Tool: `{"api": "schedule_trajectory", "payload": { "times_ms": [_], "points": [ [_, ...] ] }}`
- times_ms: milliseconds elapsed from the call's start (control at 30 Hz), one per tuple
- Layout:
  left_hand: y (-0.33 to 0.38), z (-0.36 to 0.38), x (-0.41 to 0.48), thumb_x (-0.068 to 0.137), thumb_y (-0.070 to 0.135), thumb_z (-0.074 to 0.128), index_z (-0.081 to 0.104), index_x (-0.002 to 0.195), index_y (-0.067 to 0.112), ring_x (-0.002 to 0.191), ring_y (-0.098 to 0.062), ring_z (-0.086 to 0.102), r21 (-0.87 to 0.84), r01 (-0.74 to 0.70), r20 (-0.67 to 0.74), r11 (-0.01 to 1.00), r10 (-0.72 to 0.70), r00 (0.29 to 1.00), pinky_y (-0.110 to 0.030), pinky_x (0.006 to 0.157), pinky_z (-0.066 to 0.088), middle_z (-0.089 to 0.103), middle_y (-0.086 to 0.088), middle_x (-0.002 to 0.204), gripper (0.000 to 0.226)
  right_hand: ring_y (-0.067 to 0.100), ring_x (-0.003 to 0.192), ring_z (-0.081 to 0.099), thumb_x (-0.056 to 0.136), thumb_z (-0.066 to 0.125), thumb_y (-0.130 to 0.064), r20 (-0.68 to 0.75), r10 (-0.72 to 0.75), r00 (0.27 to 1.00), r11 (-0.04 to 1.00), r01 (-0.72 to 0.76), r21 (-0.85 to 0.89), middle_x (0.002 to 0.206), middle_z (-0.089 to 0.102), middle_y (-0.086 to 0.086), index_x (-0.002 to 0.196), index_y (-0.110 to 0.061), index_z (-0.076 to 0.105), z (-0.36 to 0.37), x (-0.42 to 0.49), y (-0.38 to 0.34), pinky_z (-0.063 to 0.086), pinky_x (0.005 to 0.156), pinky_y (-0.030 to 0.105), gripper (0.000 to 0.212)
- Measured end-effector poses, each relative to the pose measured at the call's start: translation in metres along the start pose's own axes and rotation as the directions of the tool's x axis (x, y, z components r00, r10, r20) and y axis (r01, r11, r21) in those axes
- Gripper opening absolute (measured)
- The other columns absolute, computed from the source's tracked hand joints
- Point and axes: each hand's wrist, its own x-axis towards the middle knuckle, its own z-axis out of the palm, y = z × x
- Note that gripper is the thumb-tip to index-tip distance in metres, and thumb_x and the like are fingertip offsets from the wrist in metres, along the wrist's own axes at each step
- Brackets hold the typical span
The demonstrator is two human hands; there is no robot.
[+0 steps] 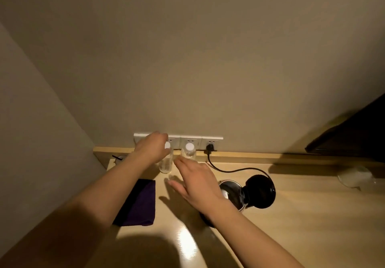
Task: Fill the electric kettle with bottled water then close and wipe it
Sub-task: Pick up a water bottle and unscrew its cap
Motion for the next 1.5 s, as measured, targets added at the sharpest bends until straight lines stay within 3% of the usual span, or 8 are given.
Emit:
{"api": "schedule_trajectory", "payload": {
  "times_ms": [133,367,500,700,1133,1300,1367,1500],
  "points": [
    [-0.005,0.004,0.008,0.096,0.035,0.061,0.061,0.121,0.014,0.102,-0.032,0.067,0.054,-0.098,0.011,0.994,0.098,0.995,-0.037,0.075,0.052,0.068,-0.011,0.114,0.033,0.028,0.129,0.055,0.1,0.05,-0.054,0.131,0.096,0.987,0.994,-0.101,0.033,0.144,0.057,0.007,0.148,-0.017,0.045,0.026,0.017,-0.003,0.045,0.101,0.043,0.061],
    [-0.009,-0.019,-0.03,0.1,0.038,0.06,0.06,0.109,0.014,0.094,-0.029,0.065,0.005,-0.207,-0.068,0.978,0.207,0.976,-0.039,0.075,0.053,0.064,-0.006,0.104,0.026,0.022,0.134,0.054,0.091,0.068,-0.054,0.163,0.332,0.929,0.839,-0.369,0.4,0.149,0.055,0.002,0.153,-0.024,0.036,0.051,0.029,-0.003,0.048,0.104,0.038,0.076],
    [-0.015,-0.056,-0.053,0.099,0.041,0.059,0.059,0.11,0.018,0.092,-0.025,0.062,0.031,-0.377,-0.065,0.926,0.378,0.923,-0.039,0.075,0.052,0.062,0.0,0.103,0.025,0.002,0.135,0.05,0.081,0.081,-0.048,0.1,0.334,0.937,0.71,-0.32,0.627,0.149,0.054,-0.015,0.154,-0.035,0.036,0.054,0.034,-0.007,0.045,0.109,0.029,0.087],
    [-0.022,-0.092,-0.08,0.097,0.041,0.062,0.062,0.11,0.02,0.091,-0.02,0.06,0.069,-0.627,0.027,0.776,0.626,0.779,-0.041,0.079,0.053,0.063,0.003,0.1,0.025,-0.006,0.114,0.06,0.081,0.086,-0.02,0.071,0.274,0.959,0.599,-0.228,0.767,0.128,0.068,-0.015,0.139,-0.027,0.057,0.035,0.029,-0.017,0.042,0.093,0.008,0.065],
    [-0.001,-0.049,-0.127,0.093,0.063,0.055,0.066,0.097,0.026,0.089,-0.015,0.061,0.034,-0.347,-0.232,0.937,0.345,0.909,-0.036,0.074,0.051,0.066,0.008,0.093,0.039,0.003,0.113,0.066,0.077,0.088,-0.015,0.03,0.372,0.928,0.54,-0.243,0.806,0.118,0.071,-0.021,0.123,-0.044,0.061,0.043,-0.008,-0.038,0.051,0.097,0.02,0.061],
    [-0.02,-0.069,-0.113,0.096,0.031,0.069,0.06,0.14,0.023,0.126,-0.013,0.056,-0.069,-0.708,0.004,0.703,0.71,0.704,-0.032,0.104,0.051,0.063,0.004,0.135,0.045,0.0,0.11,0.066,0.075,0.09,-0.02,0.071,0.349,0.934,0.552,-0.267,0.79,0.119,0.072,-0.018,0.131,-0.031,0.062,0.041,-0.016,-0.034,0.048,0.095,0.015,0.063],
    [-0.022,-0.075,-0.104,0.096,0.017,0.069,0.065,0.136,0.021,0.117,-0.016,0.06,-0.048,-0.781,0.082,0.622,0.782,0.618,-0.035,0.096,0.055,0.066,0.001,0.126,0.041,-0.001,0.111,0.065,0.074,0.091,-0.022,0.074,0.336,0.939,0.575,-0.267,0.773,0.121,0.071,-0.018,0.131,-0.033,0.061,0.039,-0.016,-0.034,0.047,0.095,0.014,0.065],
    [-0.019,-0.072,-0.099,0.093,0.012,0.072,0.068,0.13,0.015,0.1,-0.02,0.061,0.016,-0.795,0.032,0.606,0.795,0.606,-0.037,0.077,0.058,0.064,-0.004,0.106,0.038,0.003,0.111,0.067,0.073,0.092,-0.021,0.09,0.349,0.933,0.554,-0.283,0.783,0.119,0.073,-0.014,0.132,-0.029,0.062,0.04,-0.017,-0.034,0.05,0.098,0.021,0.067]
  ]
}}
